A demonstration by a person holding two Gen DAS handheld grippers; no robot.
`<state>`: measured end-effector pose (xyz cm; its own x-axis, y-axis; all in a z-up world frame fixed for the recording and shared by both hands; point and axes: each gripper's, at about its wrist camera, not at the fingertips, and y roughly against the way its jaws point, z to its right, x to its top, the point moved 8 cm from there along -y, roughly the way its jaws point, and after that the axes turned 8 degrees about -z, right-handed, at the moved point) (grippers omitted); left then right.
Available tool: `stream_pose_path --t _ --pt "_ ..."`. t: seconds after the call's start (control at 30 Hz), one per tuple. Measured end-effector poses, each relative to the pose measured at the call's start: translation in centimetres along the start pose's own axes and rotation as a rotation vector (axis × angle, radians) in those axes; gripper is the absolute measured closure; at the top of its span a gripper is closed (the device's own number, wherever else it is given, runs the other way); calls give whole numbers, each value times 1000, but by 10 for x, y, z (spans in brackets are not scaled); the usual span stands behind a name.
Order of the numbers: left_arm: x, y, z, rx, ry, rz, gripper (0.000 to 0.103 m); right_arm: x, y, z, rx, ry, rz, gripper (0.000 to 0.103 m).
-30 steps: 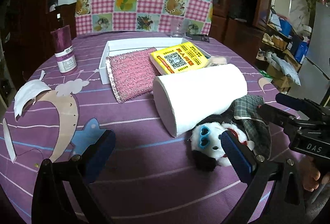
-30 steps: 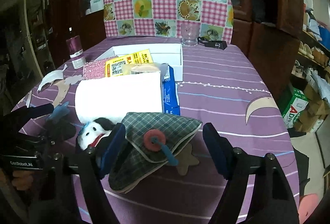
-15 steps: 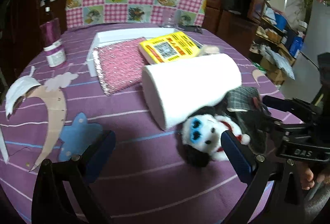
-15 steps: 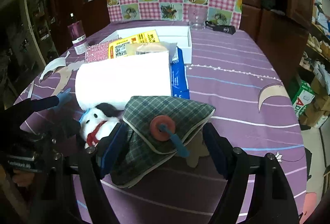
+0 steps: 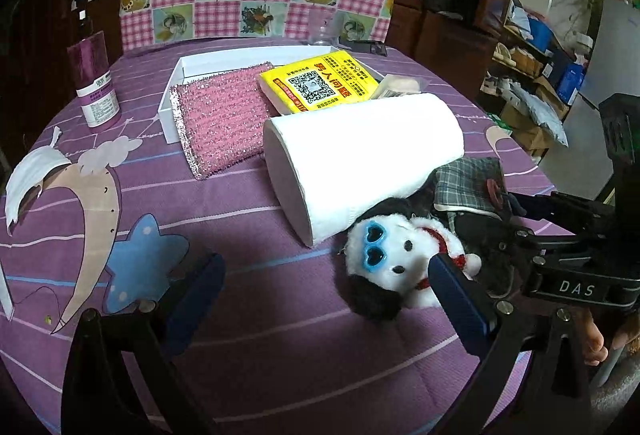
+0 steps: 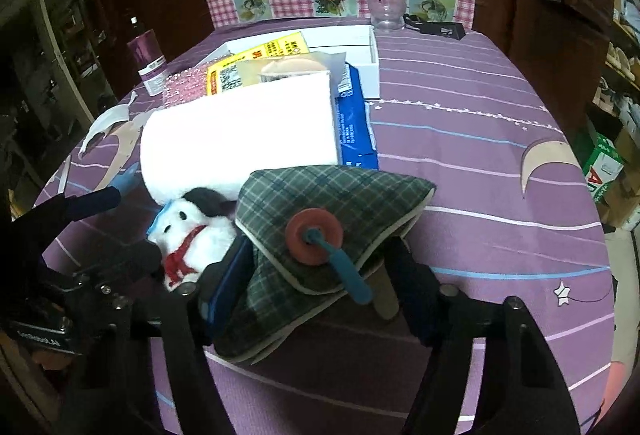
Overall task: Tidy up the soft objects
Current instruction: 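Grasp the white plush dog with the left tool while the right tool grasps the green plaid pouch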
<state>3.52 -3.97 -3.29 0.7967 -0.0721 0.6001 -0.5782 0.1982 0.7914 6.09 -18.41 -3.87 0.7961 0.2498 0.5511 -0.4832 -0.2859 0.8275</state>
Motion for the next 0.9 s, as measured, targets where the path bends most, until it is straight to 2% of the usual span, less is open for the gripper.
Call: stream_pose_path --t 0.13,0.2,0.27,0.37,0.43,0.57,0.77,0.9 --pt "0 0 0 0 0 1 0 -1 0 -4 32 6 -2 52" --pt "0 0 0 0 1 0 0 -2 1 -5 38 7 0 53" --pt "0 0 0 -2 1 2 0 -1 2 -5 51 5 2 60" --pt "-1 1 2 -7 -4 8 0 -1 3 -4 54 -1 7 62" --pt "-1 2 5 -31 -6 10 0 0 6 -3 57 -5 20 70" --pt "-1 3 8 -34 -15 8 0 2 9 0 86 -29 27 73" --pt "0 5 10 42 -42 19 0 5 18 7 75 -62 68 74" --pt "0 12 16 67 -74 20 0 9 31 19 80 -114 121 74"
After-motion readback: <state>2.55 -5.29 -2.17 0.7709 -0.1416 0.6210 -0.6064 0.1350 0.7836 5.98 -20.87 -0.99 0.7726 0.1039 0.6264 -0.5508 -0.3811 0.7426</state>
